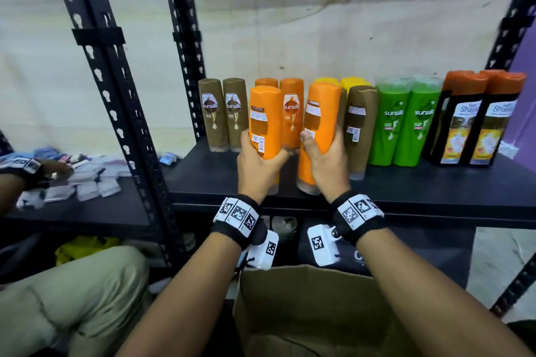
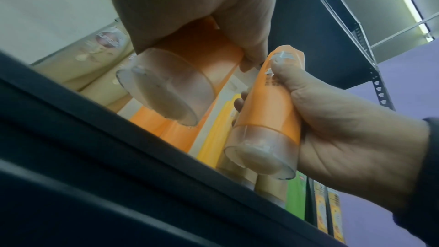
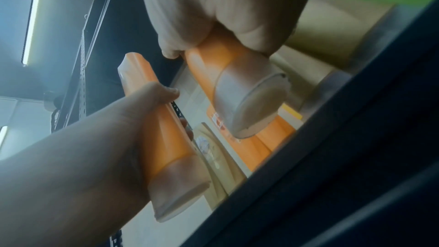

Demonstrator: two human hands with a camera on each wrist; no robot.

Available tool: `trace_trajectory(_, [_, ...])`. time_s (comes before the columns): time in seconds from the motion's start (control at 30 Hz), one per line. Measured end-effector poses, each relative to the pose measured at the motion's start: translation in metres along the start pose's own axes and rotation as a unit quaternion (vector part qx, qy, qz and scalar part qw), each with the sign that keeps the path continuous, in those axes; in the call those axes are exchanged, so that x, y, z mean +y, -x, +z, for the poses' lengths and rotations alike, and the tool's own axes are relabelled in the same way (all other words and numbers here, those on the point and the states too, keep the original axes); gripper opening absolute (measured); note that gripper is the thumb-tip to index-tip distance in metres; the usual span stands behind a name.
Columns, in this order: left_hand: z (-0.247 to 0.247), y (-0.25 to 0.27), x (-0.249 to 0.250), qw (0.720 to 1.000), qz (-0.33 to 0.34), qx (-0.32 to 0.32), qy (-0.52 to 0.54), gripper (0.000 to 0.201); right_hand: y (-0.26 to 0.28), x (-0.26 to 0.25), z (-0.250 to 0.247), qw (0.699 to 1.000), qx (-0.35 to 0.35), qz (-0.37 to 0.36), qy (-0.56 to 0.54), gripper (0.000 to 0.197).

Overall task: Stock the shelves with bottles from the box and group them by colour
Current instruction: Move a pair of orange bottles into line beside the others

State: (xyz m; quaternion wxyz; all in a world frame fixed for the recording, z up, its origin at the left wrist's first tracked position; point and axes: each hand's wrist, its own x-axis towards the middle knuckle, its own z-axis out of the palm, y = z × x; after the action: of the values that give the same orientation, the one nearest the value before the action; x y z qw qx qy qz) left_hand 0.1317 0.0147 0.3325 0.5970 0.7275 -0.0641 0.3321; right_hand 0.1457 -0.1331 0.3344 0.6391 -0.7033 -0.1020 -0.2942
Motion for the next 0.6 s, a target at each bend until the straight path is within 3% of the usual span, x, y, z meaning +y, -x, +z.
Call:
trace_trajectory(0.17, [-0.010, -0.012, -0.025, 0.999, -0.030, 0.005, -0.023, 0.068, 0.004, 0.007, 0.024, 1.000, -0.019, 0.001, 0.010, 0.064])
trace_trajectory(0.33, [-0.012, -0.019, -0.042, 0.999, -0.037, -0.007, -0.033, 0.066, 0.004, 0.018, 0.044, 1.000, 0.004, -0.005, -0.004, 0.068])
trace_trajectory(0.53, [-0.009, -0.018, -0.052, 0.999, -0.031, -0.003, -0.020, 0.067, 0.010, 0.022, 0.049, 0.999, 0.002, 0.018, -0.034, 0.058])
trace_trajectory(0.6, [-0.008, -0.018, -0.054, 0.999, -0.031, -0.001, -0.016, 0.067, 0.010, 0.025, 0.046, 0.997, -0.013, 0.043, -0.059, 0.046])
